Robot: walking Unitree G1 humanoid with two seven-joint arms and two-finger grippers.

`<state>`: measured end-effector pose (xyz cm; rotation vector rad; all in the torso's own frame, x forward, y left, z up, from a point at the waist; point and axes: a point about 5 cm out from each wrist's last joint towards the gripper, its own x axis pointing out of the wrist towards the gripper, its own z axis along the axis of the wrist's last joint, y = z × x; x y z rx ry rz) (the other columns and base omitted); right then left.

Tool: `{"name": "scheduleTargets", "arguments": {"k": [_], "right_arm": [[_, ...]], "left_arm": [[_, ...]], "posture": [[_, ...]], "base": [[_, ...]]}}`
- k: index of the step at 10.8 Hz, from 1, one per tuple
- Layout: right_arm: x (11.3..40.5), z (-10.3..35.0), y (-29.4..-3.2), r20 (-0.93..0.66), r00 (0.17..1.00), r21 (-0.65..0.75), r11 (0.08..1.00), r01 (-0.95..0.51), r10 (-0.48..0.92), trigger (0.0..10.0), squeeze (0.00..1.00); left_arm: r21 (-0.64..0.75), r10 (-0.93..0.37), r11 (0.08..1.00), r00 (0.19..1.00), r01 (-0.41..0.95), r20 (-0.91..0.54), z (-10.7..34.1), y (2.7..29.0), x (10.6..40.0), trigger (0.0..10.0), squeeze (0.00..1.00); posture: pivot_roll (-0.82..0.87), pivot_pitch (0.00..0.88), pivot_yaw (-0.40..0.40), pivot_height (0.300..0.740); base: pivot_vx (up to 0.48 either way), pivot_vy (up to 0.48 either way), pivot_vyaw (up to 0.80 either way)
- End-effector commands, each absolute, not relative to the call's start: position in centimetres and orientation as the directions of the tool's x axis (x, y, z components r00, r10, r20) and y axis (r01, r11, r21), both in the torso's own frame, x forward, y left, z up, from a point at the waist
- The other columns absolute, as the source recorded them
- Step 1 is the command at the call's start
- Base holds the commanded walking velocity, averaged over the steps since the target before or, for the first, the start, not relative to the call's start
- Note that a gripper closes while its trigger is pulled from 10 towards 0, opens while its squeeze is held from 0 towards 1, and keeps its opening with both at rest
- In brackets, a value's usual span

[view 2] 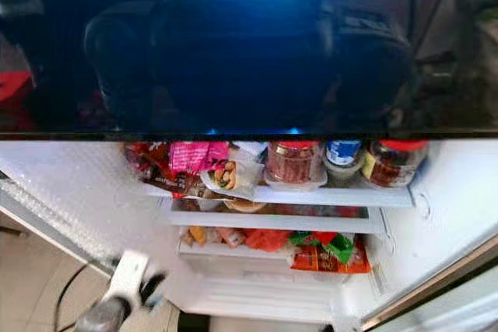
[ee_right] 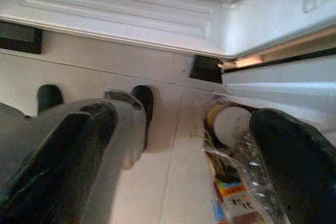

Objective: Restocking fridge

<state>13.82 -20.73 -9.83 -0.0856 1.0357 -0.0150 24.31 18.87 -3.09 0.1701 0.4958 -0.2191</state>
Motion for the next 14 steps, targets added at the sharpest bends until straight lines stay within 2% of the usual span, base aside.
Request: {"name": "scheduleTargets", "arguments": {"k": [1,4,8,10,11,14], "right_arm": [[13.1,-10.2,-19.9,-0.877,0.480,-0.058,0.997,-0.046,-0.029,10.0,0.00],[13.4,-10.4,-18.8,-0.887,0.461,-0.091,0.985,-0.148,-0.012,10.0,0.00],[11.5,-10.7,-19.7,-0.895,0.446,-0.074,0.991,-0.112,-0.016,10.0,0.00],[11.4,-10.8,-19.6,-0.901,0.434,-0.111,0.973,-0.203,-0.012,10.0,0.00],[10.9,-11.0,-19.5,-0.916,0.400,-0.190,0.893,-0.409,-0.012,10.0,0.00],[10.4,-11.2,-19.2,-0.929,0.369,-0.199,0.843,-0.500,-0.001,10.0,0.00]], "left_arm": [[0.096,-0.185,0.960,0.853,0.263,-0.488,-3.3,18.8,23.8,10.0,0.00],[0.099,-0.180,0.960,0.851,0.261,-0.494,-3.7,18.5,23.2,10.0,0.00],[0.096,-0.237,0.956,0.920,0.279,-0.313,-0.5,16.9,26.0,10.0,0.00],[0.107,-0.252,0.952,0.933,0.286,-0.257,0.7,16.6,26.9,10.0,0.00],[0.128,-0.280,0.942,0.936,0.311,-0.214,1.7,16.0,27.6,10.0,0.00],[0.133,-0.348,0.919,0.923,0.370,-0.165,2.8,14.8,28.0,10.0,0.00]], "posture": [[-0.06,0.075,0.084,0.740],[-0.07,0.065,0.083,0.740],[-0.07,0.085,0.077,0.740],[-0.07,0.092,0.079,0.740],[-0.07,0.090,0.079,0.740],[-0.07,0.077,0.084,0.740]], "base": [[0.000,0.000,0.00],[0.000,0.000,0.00],[0.000,0.000,0.00],[0.000,0.000,0.00],[0.000,0.000,0.00],[0.000,0.000,0.00]]}}
